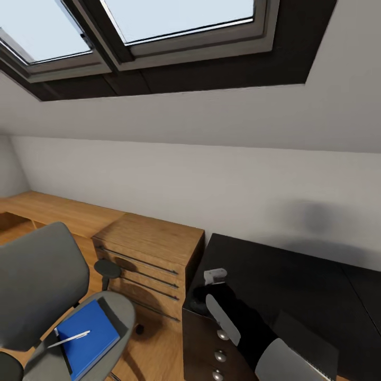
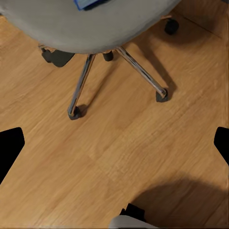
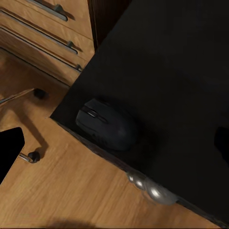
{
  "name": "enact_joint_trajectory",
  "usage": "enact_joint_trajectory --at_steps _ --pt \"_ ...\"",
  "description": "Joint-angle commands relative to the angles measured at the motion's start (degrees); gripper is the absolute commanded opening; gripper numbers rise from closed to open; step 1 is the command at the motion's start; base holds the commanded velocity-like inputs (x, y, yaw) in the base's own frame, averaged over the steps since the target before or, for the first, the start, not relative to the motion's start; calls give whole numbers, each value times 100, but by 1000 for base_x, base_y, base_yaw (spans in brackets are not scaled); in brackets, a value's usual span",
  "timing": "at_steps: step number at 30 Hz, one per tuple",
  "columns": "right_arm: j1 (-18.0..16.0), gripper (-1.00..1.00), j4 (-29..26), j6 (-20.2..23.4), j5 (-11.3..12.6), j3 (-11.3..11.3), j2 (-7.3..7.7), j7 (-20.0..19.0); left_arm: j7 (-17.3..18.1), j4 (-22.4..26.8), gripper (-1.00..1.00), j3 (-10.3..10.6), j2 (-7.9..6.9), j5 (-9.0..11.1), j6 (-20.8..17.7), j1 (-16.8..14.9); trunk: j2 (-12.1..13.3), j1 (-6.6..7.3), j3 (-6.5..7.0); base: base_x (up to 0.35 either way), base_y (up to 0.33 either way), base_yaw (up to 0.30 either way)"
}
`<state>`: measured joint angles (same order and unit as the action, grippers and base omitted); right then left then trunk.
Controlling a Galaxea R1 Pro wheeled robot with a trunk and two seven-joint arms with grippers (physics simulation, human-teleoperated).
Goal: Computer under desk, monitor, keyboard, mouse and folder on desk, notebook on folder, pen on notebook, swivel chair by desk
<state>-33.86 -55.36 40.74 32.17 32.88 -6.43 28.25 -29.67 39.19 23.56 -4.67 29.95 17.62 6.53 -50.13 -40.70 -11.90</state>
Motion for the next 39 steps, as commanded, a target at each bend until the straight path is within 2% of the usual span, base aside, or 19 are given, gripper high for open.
enact_joint_trajectory --at_steps 1,5,11,14,15,16,17,18,19,21,22,23,24,26,29,31,34,36,39 --pt "-7 100 11 -3 42 85 2 59 -21 14 100 48 -8 63 237 -2 -6 -1 -7 0 0 0" --pt "-7 100 30 -127 36 131 8 53 -4 44 100 51 -11 64 405 -2 -6 -1 -7 0 0 0" --pt "-7 100 391 -606 14 147 12 36 -10 443 100 38 -24 68 446 -2 -6 -1 -7 0 0 0" --pt "-12 100 694 -890 -71 145 11 33 -18 827 100 32 -35 73 399 -2 -6 -1 -7 0 0 0" --pt "-16 100 872 -1123 -175 142 10 32 -31 1362 100 23 -73 87 110 -2 -6 -1 -7 0 0 0" --pt "-21 100 967 -1242 -238 141 7 30 -37 1672 100 21 -110 96 -195 -2 -6 -1 -7 0 0 0" --pt "-27 100 1136 -1416 -340 141 -1 23 -46 2172 100 13 -182 111 -811 -2 -6 -1 -7 0 0 0" --pt "-32 100 1272 -1543 -416 142 -6 4 -53 2531 100 7 -225 128 -1255 -2 -6 -1 -7 0 0 0" --pt "-84 100 1747 -1967 -667 147 -44 -182 -72 3614 100 -13 -291 257 -2327 -2 -6 -1 -7 0 0 0" --pt "-238 100 1993 -2104 -771 144 -86 -337 -95 4237 100 -41 -307 377 -2811 -2 -6 -1 -7 0 0 0" --pt "-283 100 2044 -2123 -786 143 -95 -368 -103 4377 100 -61 -309 402 -2924 -2 -6 -1 -7 0 0 0" --pt "-465 100 2238 -2186 -825 141 -144 -471 -136 4919 100 -321 -291 480 -3558 -2 -6 -1 -7 0 0 0" --pt "-565 100 2298 -2202 -834 140 -199 -496 -144 5118 100 -504 -230 500 -3914 -2 -6 -1 -7 0 0 0" --pt "-735 100 2391 -2209 -824 137 -256 -508 -149 5237 100 -663 -101 510 -4130 -10 -6 -1 -7 0 0 0" --pt "-1175 100 2706 -2197 -711 111 -313 -517 -146 5321 100 -1008 61 528 -4320 -172 -6 -1 -7 0 0 0" --pt "-1413 100 2928 -2195 -349 35 -357 -518 -141 5345 100 -1171 119 604 -4465 -323 -6 -1 -7 0 0 0" --pt "-1536 100 3051 -2229 295 -58 -357 -497 -149 5358 100 -1278 160 667 -4548 -404 -6 -1 -7 0 0 0" --pt "-1562 100 3086 -2239 474 -73 -357 -491 -151 5360 100 -1307 158 677 -4558 -421 -6 -1 -7 0 0 0" --pt "-1573 100 3104 -2231 548 -75 -357 -489 -152 5362 100 -1319 150 678 -4562 -428 -6 -1 -7 19 6 0"
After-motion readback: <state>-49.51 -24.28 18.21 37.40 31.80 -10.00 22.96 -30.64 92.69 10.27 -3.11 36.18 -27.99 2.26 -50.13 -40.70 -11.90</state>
